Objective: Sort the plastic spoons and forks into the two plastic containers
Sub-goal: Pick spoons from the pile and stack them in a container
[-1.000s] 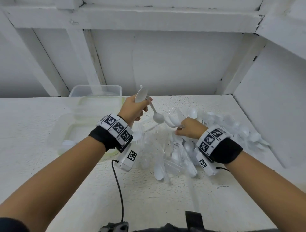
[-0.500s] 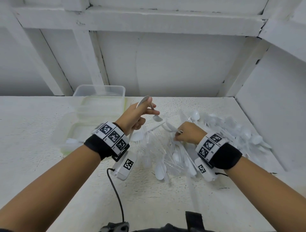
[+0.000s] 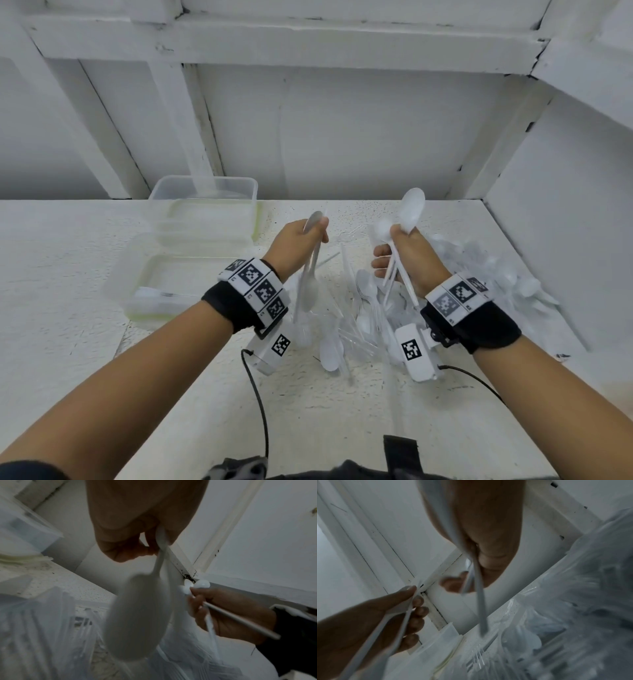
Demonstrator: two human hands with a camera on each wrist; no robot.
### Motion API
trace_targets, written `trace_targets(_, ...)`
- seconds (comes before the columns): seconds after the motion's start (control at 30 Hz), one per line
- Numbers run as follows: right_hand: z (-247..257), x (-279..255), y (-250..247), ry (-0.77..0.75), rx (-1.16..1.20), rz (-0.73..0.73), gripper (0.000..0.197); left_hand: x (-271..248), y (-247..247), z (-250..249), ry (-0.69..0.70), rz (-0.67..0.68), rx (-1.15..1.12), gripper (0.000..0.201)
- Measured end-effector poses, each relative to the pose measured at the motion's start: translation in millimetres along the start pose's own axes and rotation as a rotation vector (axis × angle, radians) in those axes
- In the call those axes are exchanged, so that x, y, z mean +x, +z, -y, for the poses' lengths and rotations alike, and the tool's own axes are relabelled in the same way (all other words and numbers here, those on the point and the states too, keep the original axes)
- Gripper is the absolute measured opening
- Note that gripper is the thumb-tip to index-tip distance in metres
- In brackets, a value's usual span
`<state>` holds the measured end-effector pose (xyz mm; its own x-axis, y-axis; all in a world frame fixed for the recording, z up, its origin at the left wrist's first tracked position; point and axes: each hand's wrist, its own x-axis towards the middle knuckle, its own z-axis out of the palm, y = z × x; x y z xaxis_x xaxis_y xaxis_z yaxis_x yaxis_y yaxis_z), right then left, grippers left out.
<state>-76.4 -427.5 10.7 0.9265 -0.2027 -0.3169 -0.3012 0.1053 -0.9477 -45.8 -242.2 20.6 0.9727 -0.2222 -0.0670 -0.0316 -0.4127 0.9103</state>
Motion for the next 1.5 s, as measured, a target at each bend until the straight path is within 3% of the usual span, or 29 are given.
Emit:
trace_targets(0.17, -4, 0, -10, -0.029, -0.063, -0.04, 0.011, 9, 26, -7, -0.144, 0.07, -0.221, 0.024)
trace_targets(0.27, -5, -2, -13, -0.046, -0.152, -0.052, 0.011, 22, 45, 0, -0.145, 0.165, 0.122, 0.014)
trace_targets(0.4, -7, -4, -14, -0.024, -0.15, -0.037, 0.014, 35, 68, 12, -0.177, 0.303, 0.564, 0.033)
trace_targets(0.6, -9, -8, -13, -0.013, -0.188, -0.03, 0.014, 38, 85, 15, -0.176, 0.373, 0.71, 0.039)
trace_targets(0.8, -12, -9, -13, -0.021, -0.222, -0.039, 0.015, 38, 78, 17, -0.244, 0.339, 0.59, 0.034)
trace_targets(1.1, -18, -11, -6, -0.075, -0.293, -0.035, 0.003, 29, 57, 2, -0.196, 0.229, 0.661, 0.031)
trace_targets(1.23, -16, -14, -4, -0.128, -0.364, -0.038, 0.016, 27, 43, -3, -0.151, 0.155, 0.618, 0.03)
trace_targets(1.33, -12, -17, -3, -0.191, -0.454, -0.019, 0.02, 23, 27, -8, -0.095, 0.075, 0.472, 0.013)
trace_targets(1.5, 3, -30, 12, -0.294, -0.506, 0.005, 0.017, 4, -1, -21, 0.01, -0.006, 0.1, 0.008)
